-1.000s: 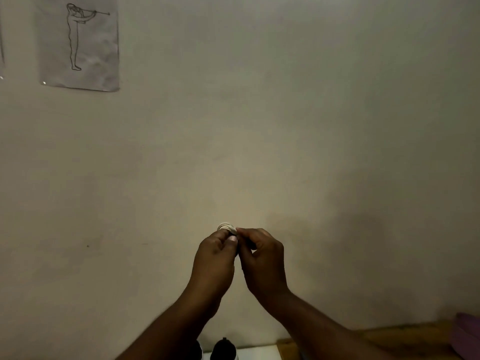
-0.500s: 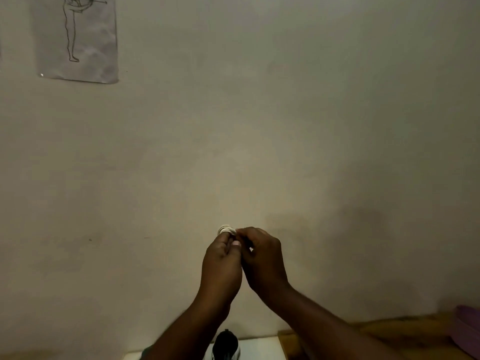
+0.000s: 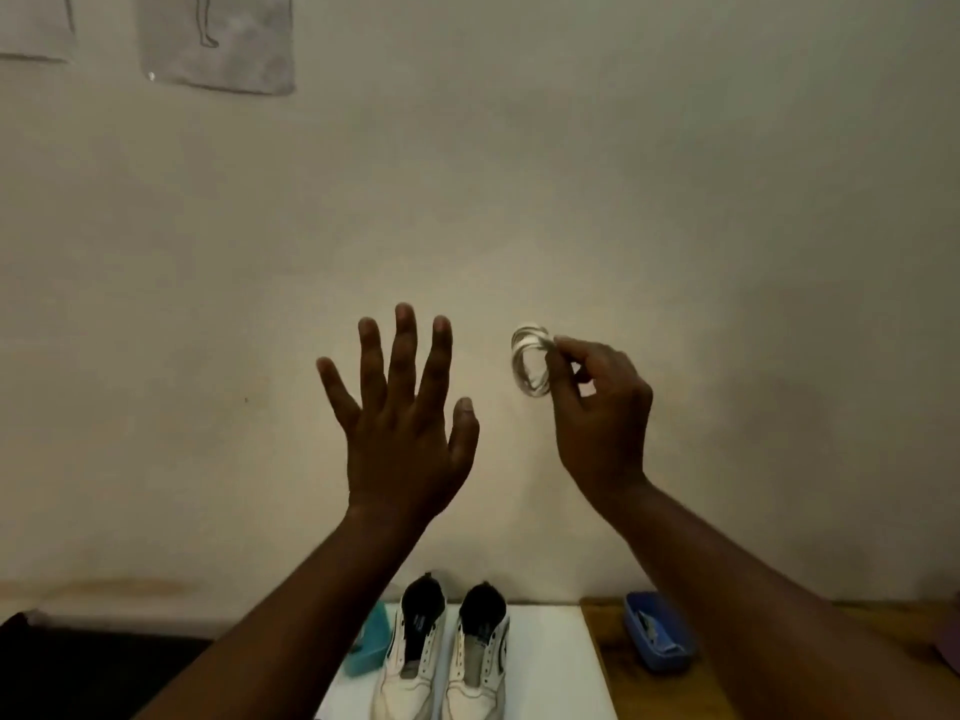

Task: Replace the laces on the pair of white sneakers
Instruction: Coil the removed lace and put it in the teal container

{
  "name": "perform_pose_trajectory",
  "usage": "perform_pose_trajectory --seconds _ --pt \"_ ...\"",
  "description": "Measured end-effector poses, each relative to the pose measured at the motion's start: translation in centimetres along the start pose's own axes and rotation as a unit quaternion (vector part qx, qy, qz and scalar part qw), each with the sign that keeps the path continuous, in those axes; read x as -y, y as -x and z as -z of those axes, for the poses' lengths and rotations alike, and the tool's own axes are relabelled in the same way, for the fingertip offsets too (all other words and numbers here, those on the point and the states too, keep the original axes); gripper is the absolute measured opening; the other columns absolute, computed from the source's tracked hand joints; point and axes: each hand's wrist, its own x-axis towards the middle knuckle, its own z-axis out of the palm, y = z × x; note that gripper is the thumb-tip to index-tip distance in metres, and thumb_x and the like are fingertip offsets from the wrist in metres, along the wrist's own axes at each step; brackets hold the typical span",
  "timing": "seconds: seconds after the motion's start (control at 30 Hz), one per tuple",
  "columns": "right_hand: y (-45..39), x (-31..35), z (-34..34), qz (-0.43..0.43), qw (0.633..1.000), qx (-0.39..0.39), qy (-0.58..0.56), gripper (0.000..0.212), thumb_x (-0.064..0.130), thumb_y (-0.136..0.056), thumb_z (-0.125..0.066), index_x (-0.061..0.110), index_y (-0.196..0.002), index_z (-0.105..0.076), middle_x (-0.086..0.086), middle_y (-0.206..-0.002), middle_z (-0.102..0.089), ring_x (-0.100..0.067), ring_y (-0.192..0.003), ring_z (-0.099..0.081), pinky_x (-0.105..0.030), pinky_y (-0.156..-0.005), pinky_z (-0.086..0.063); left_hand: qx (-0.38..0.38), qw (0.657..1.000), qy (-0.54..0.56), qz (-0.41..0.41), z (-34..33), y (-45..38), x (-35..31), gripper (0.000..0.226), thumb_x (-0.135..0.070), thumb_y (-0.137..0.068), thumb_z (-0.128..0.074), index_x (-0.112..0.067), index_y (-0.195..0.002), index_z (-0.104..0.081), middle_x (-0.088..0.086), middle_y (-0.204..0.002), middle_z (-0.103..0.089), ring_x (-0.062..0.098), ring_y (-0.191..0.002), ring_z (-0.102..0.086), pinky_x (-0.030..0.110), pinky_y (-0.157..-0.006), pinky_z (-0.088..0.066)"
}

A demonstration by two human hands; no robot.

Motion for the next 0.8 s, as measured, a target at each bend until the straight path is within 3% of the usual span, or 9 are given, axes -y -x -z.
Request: perform_pose_trajectory --seconds 0.2,0.33,0.5,0.63,0.73,0.8 --pt "-0.7 2.3 -0.9 0.06 0.998 -0.026 0.022 0.012 0.02 -0.094 -0.071 0.017 -0.104 -0.077 0.01 -0.098 -0.075 -0.019 -0.093 -0.063 -0.053 -0.083 -0.05 0.024 0.999 -0.045 0.014 0.4 0.2 0.8 0.086 -0.051 -0.095 -0.043 -0.024 -0.164 0.001 0.011 -0.171 0.007 0.037 -0.157 0.011 0.075 -0.116 -0.001" --pt "0.4 2.0 -1.7 0.015 1.0 0.001 0.005 0.012 0.023 -0.094 -0.07 0.02 -0.104 -0.076 0.022 -0.097 -0.066 -0.02 -0.099 -0.063 -0.054 -0.086 -0.052 0.042 0.998 -0.038 0.025 0.2 0.4 1.3 0.085 -0.052 -0.095 -0.041 -0.024 -0.164 0.001 0.01 -0.172 0.007 0.036 -0.157 0.011 0.075 -0.115 0.0" --pt "4.8 0.0 -2.9 -0.056 0.997 0.062 -0.001 0.012 0.026 -0.094 -0.07 0.024 -0.104 -0.075 0.024 -0.095 -0.066 -0.016 -0.096 -0.064 -0.051 -0.087 -0.052 0.088 0.994 0.037 0.045 -2.1 4.5 2.7 0.079 -0.047 -0.097 -0.036 -0.028 -0.164 -0.001 0.001 -0.172 0.008 0.028 -0.157 0.014 0.071 -0.118 0.003" --pt "11.4 -3.1 -3.8 -0.177 0.974 0.14 -0.019 0.009 0.027 -0.094 -0.07 0.025 -0.102 -0.076 0.014 -0.093 -0.072 -0.011 -0.095 -0.065 -0.045 -0.086 -0.053 0.16 0.967 0.119 0.16 -5.7 11.9 4.6 0.07 -0.049 -0.099 -0.025 -0.039 -0.162 0.003 -0.012 -0.171 0.007 0.016 -0.157 0.014 0.062 -0.123 0.007" --pt "16.9 -5.3 -5.2 -0.243 0.948 0.205 -0.013 0.006 0.026 -0.094 -0.071 0.028 -0.098 -0.076 0.016 -0.088 -0.072 -0.005 -0.091 -0.066 -0.038 -0.085 -0.055 0.212 0.913 0.166 0.308 -8.5 18.2 6.5 0.068 -0.047 -0.096 -0.023 -0.045 -0.161 -0.001 -0.014 -0.171 -0.002 0.015 -0.158 0.007 0.058 -0.125 0.003" --pt "20.8 -6.3 -6.5 -0.293 0.92 0.259 -0.004 0.005 0.025 -0.093 -0.073 0.028 -0.094 -0.075 0.019 -0.085 -0.071 0.004 -0.087 -0.065 -0.029 -0.08 -0.054 0.248 0.877 0.154 0.382 -10.2 21.9 8.0 0.066 -0.04 -0.1 -0.03 -0.041 -0.162 -0.006 -0.008 -0.171 -0.013 0.023 -0.158 -0.004 0.058 -0.125 -0.005"
